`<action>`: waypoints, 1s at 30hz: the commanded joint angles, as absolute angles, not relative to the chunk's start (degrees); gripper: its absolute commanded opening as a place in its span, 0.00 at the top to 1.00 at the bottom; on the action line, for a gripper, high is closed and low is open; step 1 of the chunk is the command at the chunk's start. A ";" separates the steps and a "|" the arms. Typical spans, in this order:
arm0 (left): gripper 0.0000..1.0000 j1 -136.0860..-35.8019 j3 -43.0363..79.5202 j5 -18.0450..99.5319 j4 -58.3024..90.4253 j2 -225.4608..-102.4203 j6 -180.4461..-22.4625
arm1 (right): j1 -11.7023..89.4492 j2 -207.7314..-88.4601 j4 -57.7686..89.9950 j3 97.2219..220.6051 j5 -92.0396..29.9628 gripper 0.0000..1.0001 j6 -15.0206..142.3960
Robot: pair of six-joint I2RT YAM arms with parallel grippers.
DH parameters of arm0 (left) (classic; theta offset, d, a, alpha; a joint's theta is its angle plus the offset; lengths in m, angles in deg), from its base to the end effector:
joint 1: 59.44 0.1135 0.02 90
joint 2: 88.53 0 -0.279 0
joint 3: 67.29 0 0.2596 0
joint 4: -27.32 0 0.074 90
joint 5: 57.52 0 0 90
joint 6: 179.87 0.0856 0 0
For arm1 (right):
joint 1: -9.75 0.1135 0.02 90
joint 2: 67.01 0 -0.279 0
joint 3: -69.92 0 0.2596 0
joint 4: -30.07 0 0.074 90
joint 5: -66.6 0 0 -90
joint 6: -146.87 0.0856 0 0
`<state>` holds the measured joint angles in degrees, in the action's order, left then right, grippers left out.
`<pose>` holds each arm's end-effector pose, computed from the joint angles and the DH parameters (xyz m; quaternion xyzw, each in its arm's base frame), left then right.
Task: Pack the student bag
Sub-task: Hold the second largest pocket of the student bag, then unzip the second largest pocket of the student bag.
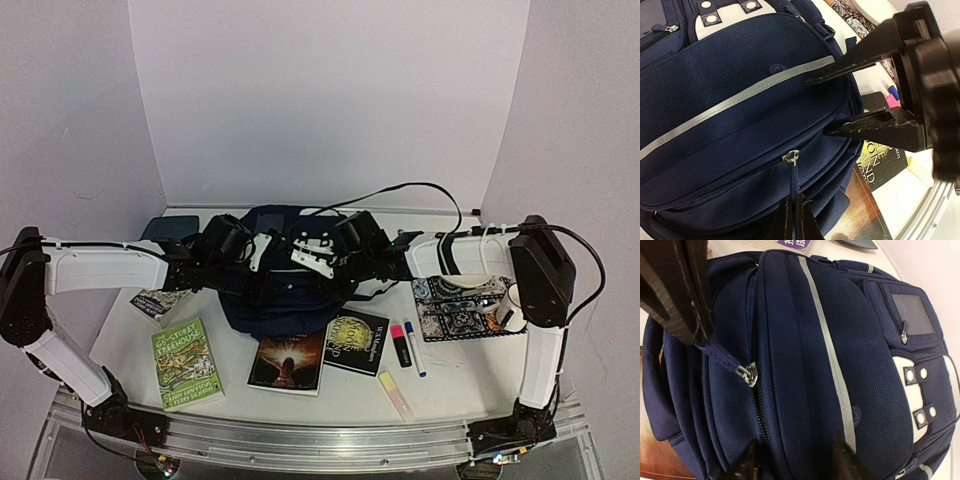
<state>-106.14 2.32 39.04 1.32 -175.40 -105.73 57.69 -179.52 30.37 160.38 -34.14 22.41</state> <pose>0.2456 -0.2749 0.2061 0.2656 0.8774 -0.2505 0.3112 0.3327 0.3925 0.2152 -0.5824 0.5855 0.1425 0.5456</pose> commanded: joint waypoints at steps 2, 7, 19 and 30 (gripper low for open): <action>1.00 -104.76 4.17 41.20 3.26 -172.73 -104.71 | 58.06 -179.10 33.17 158.91 -32.36 0.82 19.18; 1.00 -101.67 2.33 37.01 0.27 -171.40 -103.95 | 57.88 -176.03 33.23 156.69 -33.65 1.00 17.03; 1.00 -92.65 -3.78 29.70 -3.19 -168.90 -102.81 | 54.51 -169.08 35.68 152.66 -43.77 1.00 20.93; 0.93 -89.04 -6.54 40.03 1.56 -166.40 -104.62 | 52.55 -168.88 39.58 151.88 -50.66 1.00 26.46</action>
<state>-88.01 -5.97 30.95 -3.23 -170.17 -103.71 52.60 -171.02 35.60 150.43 -45.79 22.75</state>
